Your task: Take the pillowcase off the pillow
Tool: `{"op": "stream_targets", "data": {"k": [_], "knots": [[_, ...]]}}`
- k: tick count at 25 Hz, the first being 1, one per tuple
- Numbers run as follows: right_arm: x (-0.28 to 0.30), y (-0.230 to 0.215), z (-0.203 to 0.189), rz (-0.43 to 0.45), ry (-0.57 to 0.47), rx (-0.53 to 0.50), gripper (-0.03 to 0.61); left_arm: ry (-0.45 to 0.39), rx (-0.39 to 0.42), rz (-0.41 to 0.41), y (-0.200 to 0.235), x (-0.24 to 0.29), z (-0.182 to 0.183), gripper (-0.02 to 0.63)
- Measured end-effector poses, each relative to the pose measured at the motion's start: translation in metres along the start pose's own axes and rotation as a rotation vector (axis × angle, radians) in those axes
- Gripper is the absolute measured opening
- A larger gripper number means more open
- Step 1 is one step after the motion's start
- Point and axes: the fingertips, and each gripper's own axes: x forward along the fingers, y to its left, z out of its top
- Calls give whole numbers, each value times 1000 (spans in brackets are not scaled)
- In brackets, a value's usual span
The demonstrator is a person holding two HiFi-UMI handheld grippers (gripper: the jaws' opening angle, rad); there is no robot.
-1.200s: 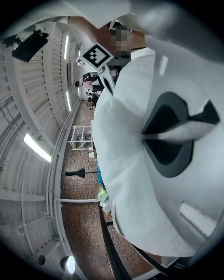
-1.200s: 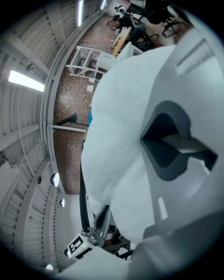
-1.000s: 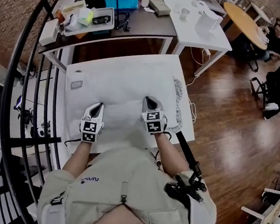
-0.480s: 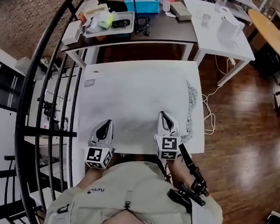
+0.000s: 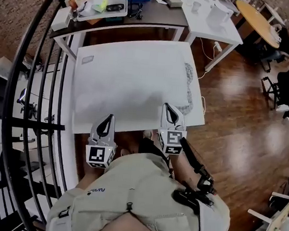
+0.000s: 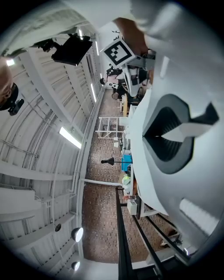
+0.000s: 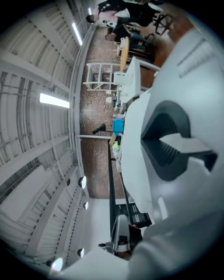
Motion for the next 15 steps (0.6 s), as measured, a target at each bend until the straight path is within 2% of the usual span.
{"op": "stream_targets", "data": {"k": [5, 8, 15], "knots": [[-52, 27, 1, -21, -4, -7, 4, 30, -58, -12, -14, -48, -29, 2], [-72, 28, -4, -17, -5, 4, 3, 4, -52, -5, -27, -59, -26, 2], [-94, 26, -5, 45, -53, 28, 3, -15, -29, 71, -40, -66, -18, 2]]}}
